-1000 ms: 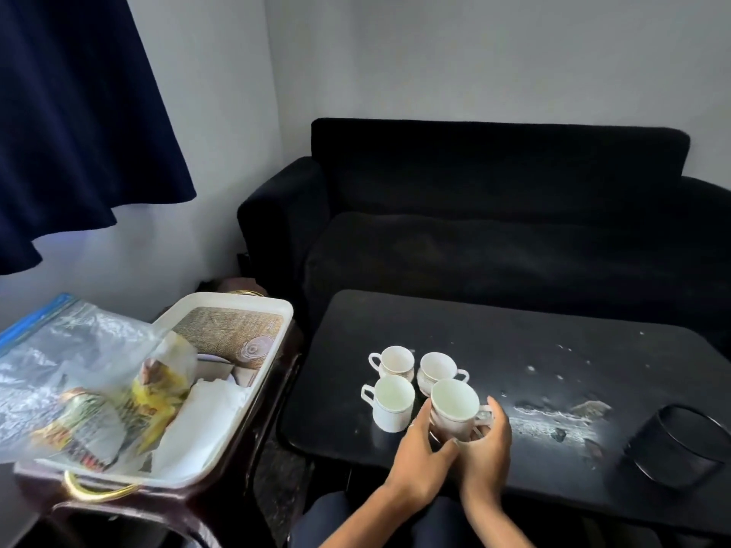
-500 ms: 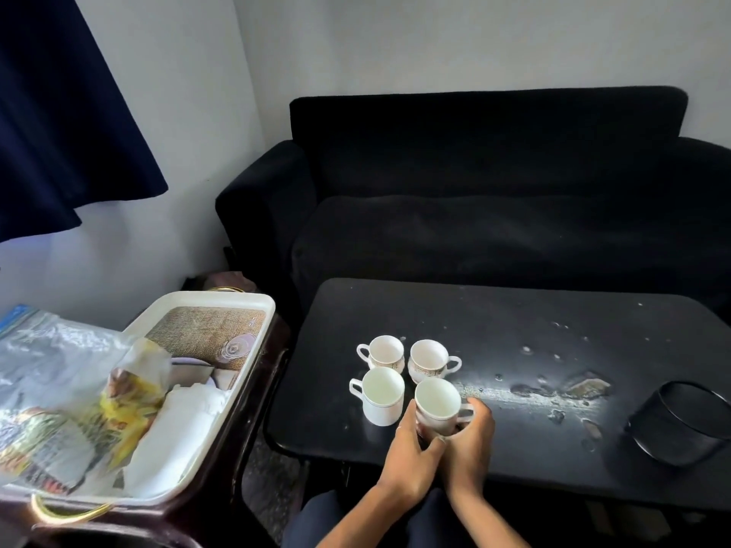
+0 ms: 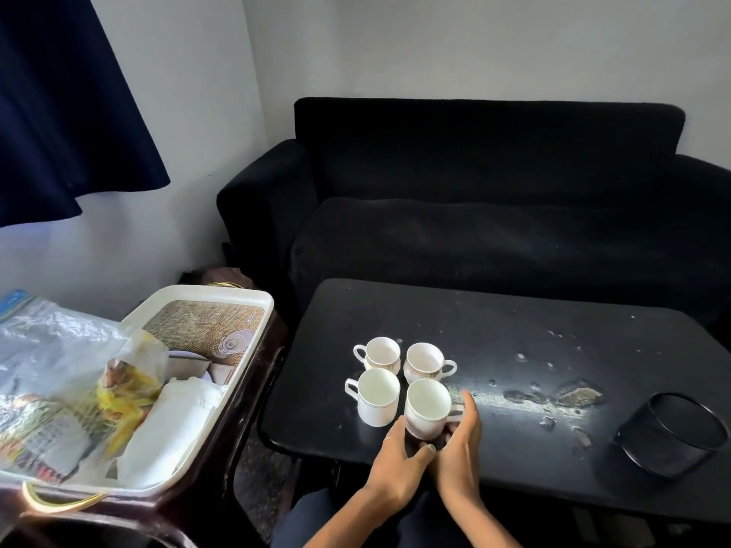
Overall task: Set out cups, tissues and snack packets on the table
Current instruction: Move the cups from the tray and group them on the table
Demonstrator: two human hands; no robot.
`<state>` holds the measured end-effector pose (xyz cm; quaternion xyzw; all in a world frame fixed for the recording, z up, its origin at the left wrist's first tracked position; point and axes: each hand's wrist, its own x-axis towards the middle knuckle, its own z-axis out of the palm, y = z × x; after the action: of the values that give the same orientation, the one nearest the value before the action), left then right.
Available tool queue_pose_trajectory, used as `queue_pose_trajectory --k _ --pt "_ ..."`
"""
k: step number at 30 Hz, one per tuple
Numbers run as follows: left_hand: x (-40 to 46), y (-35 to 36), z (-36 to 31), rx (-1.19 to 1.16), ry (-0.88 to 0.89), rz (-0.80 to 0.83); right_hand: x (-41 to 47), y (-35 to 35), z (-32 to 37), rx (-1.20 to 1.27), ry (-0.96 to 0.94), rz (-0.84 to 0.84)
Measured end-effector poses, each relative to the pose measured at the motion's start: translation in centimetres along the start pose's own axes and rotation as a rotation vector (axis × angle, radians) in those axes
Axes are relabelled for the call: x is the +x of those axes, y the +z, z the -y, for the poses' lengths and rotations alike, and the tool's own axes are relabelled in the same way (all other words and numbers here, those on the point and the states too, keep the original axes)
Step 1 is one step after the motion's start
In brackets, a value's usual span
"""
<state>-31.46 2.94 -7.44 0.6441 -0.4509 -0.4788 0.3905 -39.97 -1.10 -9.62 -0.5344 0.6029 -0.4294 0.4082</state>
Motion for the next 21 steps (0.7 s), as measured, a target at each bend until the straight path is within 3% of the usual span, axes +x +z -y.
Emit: queue_pose_trajectory --k 3,7,13,18,21 --pt "-0.6 -0.5 0.8 -0.003 -0.081 -0.023 -0.4 -0.5 -0.2 -0.016 0.020 0.029" --pt "-1.5 -2.1 2.0 0.005 -0.165 -0.097 -0.7 -1.1 0.2 -0.048 0.042 -0.147" --pt "-1.9 -4.6 3.0 -0.032 -0.167 -0.277 -0.6 -1.4 2.4 -0.229 -0.199 -0.281" --pt "-1.0 -6.2 2.5 -0.113 -0.169 -0.470 1.2 -0.7 5.3 -0.373 -0.469 -0.125" --pt "0.1 -7.1 1.9 -0.152 -0.129 -0.497 2.9 0.2 6.2 -0.469 -0.520 0.036"
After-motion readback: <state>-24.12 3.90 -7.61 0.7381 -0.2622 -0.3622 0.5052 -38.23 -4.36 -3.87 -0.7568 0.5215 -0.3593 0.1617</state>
